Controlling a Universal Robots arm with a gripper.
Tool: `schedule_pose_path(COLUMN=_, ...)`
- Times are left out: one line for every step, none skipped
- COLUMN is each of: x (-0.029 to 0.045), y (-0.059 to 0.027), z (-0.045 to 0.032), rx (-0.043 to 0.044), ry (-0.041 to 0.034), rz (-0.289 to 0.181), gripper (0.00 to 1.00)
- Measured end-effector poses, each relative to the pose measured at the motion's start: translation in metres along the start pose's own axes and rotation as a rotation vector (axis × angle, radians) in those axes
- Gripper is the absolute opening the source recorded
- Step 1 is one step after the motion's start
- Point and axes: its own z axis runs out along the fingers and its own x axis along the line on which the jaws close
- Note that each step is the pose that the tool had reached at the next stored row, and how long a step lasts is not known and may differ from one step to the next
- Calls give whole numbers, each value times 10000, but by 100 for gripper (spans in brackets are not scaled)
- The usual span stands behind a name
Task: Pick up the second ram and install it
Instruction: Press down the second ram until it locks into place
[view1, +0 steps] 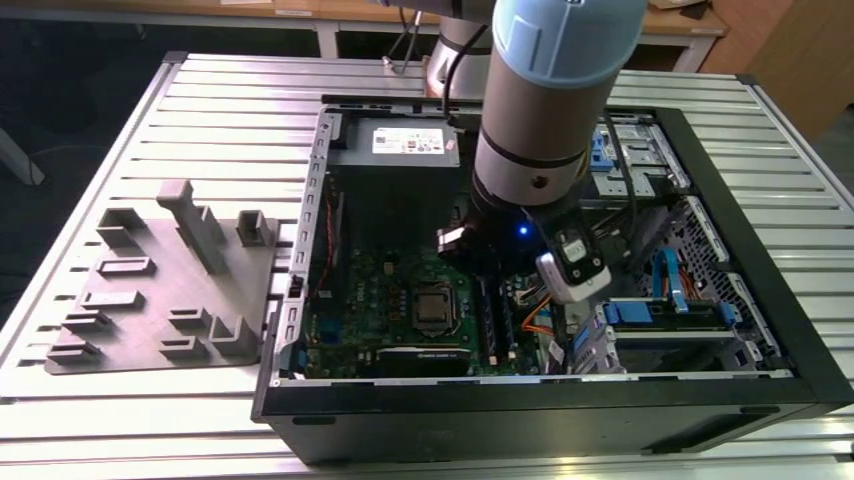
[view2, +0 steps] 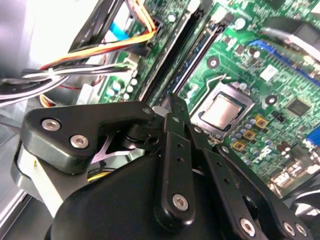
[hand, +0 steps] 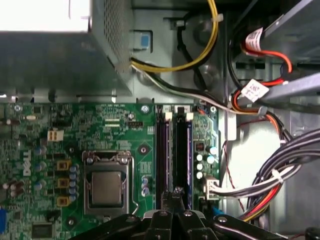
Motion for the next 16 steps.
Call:
schedule_pose_path(x=0, y=-14, z=2, rx=-1, ry=0, rz=-15, gripper=7)
schedule_pose_path(x=0, y=-25, z=4, rx=2, ry=0, rz=-24, gripper=7)
schedule_pose_path(x=0, y=-35, z=8, rx=2, ry=1, rz=-36, gripper=7)
schedule_pose_path(x=0, y=-44, z=13, rx=1, ry=1, rz=-52, gripper=7)
schedule_pose_path(x=0, y=-53, z=18, rx=0, ry=1, rz=-72, gripper=7)
schedule_pose_path(x=0, y=-61, z=23, rx=-1, ry=2, rz=-97, gripper=7)
schedule_pose_path(x=0, y=-69, z=29, rx=-3, ry=4, rz=-129, gripper=7)
schedule_pose_path(x=0, y=-77, z=33, rx=-3, ry=5, rz=-166, gripper=7)
schedule_pose_path(x=0, y=-86, z=36, rx=-5, ry=5, rz=-197, gripper=7)
schedule_pose_path(x=-1, y=-97, z=37, rx=-6, ry=7, rz=-220, gripper=7)
schedule_pose_path(x=-1, y=-111, z=36, rx=-5, ry=8, rz=-240, gripper=7)
schedule_pose_path(x=-1, y=-126, z=37, rx=-6, ry=8, rz=-259, gripper=7)
schedule_pose_path(x=-1, y=-142, z=36, rx=-6, ry=9, rz=-272, gripper=7)
schedule_pose_path(x=-2, y=-158, z=36, rx=-7, ry=10, rz=-283, gripper=7)
schedule_pose_path(x=-2, y=-174, z=36, rx=-8, ry=10, rz=-294, gripper=7)
schedule_pose_path(x=-3, y=-188, z=36, rx=-8, ry=10, rz=-303, gripper=7)
